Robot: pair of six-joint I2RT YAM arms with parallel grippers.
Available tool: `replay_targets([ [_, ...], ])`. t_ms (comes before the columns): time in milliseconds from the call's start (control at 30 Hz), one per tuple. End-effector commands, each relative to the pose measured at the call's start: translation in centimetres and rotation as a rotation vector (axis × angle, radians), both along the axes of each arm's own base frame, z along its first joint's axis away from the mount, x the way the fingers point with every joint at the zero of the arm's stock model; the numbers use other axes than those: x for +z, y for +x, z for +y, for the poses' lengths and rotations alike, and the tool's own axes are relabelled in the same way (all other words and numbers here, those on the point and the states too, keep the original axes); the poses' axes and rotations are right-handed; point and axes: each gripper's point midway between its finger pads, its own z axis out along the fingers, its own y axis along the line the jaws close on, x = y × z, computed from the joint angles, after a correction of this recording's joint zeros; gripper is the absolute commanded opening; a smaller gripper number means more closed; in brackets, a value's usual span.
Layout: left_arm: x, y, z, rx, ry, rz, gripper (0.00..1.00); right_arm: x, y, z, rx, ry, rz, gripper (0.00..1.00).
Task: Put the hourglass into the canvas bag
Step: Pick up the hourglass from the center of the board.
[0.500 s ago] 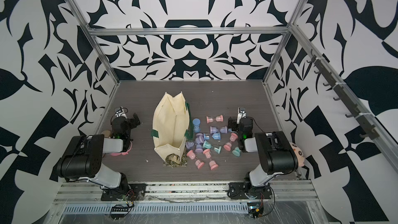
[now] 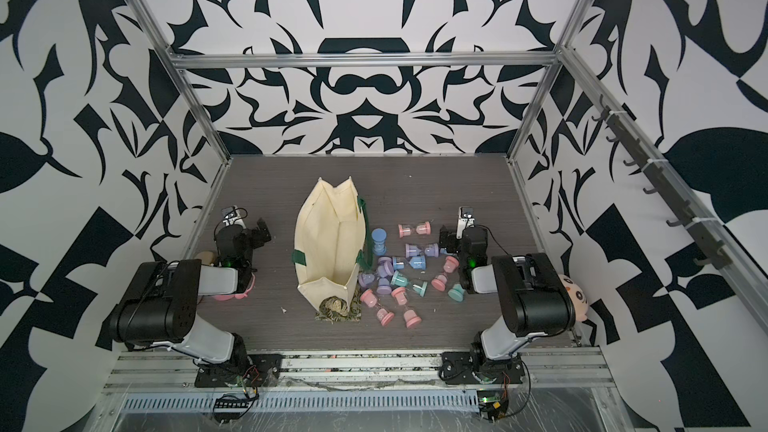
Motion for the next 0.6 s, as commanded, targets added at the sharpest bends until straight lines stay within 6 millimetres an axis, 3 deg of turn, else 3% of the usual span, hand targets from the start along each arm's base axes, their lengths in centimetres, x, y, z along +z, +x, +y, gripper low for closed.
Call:
replay_targets([
  [0, 0.5, 0.1, 0.0, 0.005, 0.024, -0.013, 1.0, 1.7, 0.5, 0.1, 0.008, -0.002, -0.061, 0.99],
  [467, 0.6, 0.1, 0.0, 0.008, 0.035, -0.018, 1.0, 1.6, 0.5, -0.1, -0.008, -0.003, -0.057, 0.99],
  [533, 0.7, 0.1, 0.0, 0.008, 0.034, -0.021, 1.0, 2.3, 0.6, -0.2, -0.017, -0.006, -0.059, 0.99],
  [567, 1.3, 0.2, 0.2, 0.026, 0.045, -0.041, 1.0, 3.7, 0.7, 0.2, -0.011, -0.03, -0.048, 0.99],
])
